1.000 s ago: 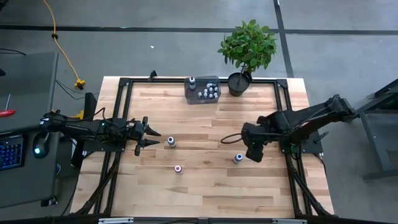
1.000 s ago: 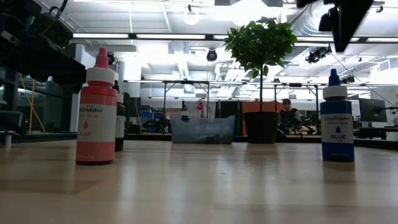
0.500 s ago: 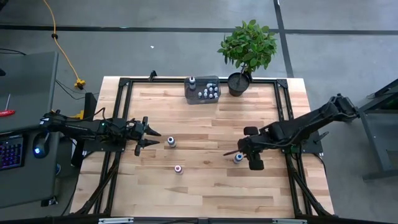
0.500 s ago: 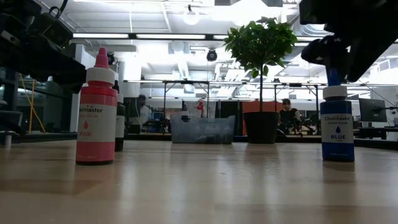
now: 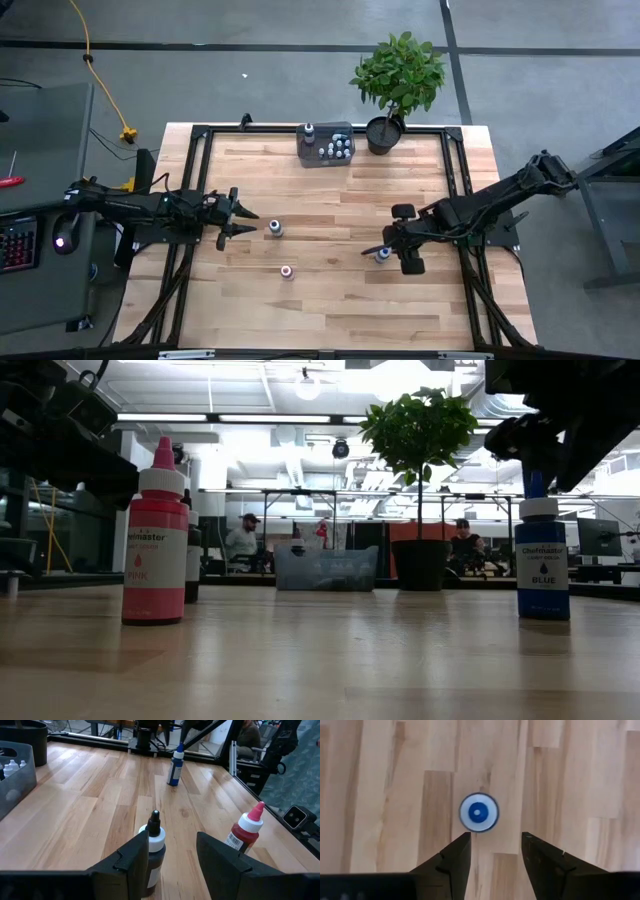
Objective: Pick & Place food coloring
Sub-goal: Put the large blue food coloring bottle into the black bin
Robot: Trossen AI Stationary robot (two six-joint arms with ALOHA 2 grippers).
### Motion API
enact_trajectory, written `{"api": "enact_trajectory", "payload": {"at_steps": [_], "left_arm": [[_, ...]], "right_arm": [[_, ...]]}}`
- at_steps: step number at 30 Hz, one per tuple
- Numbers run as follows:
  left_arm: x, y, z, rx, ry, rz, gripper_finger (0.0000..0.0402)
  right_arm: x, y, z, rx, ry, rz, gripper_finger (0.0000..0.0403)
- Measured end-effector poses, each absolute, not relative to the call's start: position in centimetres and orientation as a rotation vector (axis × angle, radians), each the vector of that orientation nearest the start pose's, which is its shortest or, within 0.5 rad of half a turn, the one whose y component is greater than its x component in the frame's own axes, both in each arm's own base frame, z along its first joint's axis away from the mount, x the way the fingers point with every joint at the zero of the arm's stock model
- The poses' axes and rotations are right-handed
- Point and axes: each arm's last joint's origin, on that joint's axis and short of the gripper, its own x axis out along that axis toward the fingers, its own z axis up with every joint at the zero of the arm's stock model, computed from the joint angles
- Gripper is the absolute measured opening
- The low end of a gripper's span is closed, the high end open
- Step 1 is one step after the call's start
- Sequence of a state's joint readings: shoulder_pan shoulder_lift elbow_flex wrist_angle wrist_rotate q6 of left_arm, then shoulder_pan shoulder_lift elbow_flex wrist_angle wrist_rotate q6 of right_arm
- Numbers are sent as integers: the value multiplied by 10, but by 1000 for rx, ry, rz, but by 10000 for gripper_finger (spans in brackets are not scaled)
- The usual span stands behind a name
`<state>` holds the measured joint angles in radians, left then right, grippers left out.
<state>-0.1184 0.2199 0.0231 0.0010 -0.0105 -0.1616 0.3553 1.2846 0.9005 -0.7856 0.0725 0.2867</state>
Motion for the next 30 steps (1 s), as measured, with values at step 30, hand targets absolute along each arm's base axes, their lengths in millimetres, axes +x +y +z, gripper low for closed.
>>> {"api": "enact_trajectory", "payload": {"at_steps": [30], "left_arm": [[109,-13,153,-148,204,-91,163]], "right_arm": [[229,83,230,44,1112,108,208]]}}
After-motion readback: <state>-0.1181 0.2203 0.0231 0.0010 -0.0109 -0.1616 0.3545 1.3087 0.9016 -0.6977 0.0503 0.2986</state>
